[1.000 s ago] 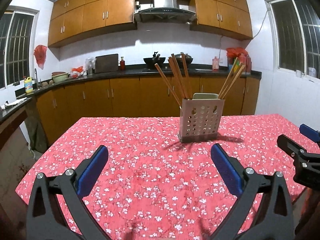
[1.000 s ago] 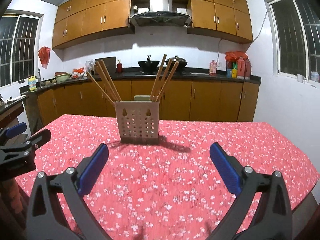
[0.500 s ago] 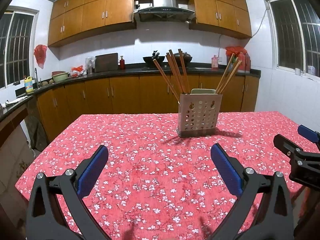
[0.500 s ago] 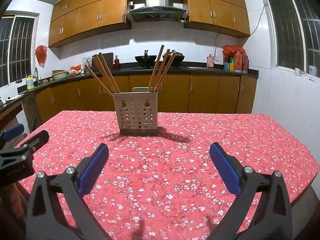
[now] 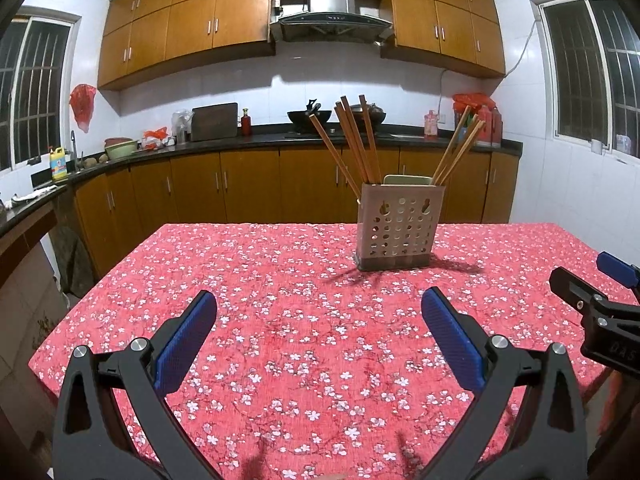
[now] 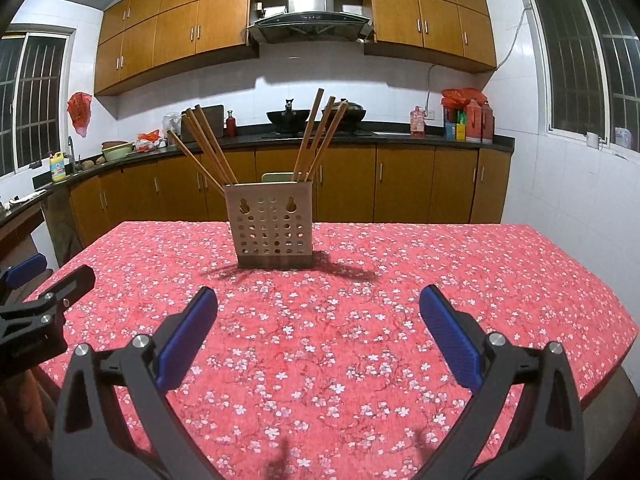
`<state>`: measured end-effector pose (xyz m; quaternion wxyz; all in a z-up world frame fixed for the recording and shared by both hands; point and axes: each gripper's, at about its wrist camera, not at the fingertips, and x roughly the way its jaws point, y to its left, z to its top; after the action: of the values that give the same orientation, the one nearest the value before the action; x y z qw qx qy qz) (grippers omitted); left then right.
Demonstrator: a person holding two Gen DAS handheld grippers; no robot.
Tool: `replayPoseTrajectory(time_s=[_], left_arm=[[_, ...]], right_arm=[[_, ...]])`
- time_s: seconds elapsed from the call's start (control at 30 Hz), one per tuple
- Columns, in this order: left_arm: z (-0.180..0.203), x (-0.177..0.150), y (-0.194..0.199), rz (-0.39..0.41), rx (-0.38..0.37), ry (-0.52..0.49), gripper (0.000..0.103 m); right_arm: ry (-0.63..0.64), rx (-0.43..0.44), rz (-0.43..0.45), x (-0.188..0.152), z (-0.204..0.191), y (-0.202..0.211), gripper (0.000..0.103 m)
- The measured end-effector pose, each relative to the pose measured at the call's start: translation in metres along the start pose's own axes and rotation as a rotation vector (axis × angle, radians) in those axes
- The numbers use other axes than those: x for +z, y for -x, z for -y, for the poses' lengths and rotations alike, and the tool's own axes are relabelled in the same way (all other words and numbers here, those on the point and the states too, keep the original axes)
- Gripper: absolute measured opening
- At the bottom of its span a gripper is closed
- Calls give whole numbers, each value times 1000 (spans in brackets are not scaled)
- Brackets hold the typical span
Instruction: Organize utensils
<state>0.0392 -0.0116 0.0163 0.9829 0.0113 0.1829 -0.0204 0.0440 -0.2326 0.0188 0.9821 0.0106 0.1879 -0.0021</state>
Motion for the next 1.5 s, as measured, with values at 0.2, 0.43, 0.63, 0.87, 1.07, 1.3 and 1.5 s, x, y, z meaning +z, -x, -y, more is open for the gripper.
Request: replayPoseTrajectory(time_s=[0.2, 0.43, 0.63, 0.87, 1.07, 1.3, 1.5], left_arm=[[2, 0, 1, -1, -6, -4, 101], [3, 0, 1, -1, -7, -4, 101], [3, -1, 1, -3, -9, -3, 101], [2, -2, 0, -6, -11, -3, 101], [2, -2, 0, -6, -11, -3, 101], [3, -3, -1, -9, -12, -1, 101], [4, -5, -1, -11, -11, 0, 101]], right_arm=[[-2, 1, -1, 0, -1, 0, 99], [-7, 4, -7, -1, -1, 1, 99], [-9, 5, -9, -1, 0, 0, 99], [-11, 8, -12, -2, -1, -1, 99], [-12, 7, -13, -3, -1, -2, 99], [-14, 10, -17, -4, 0, -3, 99], [-15, 11, -18, -5, -1, -3, 99]])
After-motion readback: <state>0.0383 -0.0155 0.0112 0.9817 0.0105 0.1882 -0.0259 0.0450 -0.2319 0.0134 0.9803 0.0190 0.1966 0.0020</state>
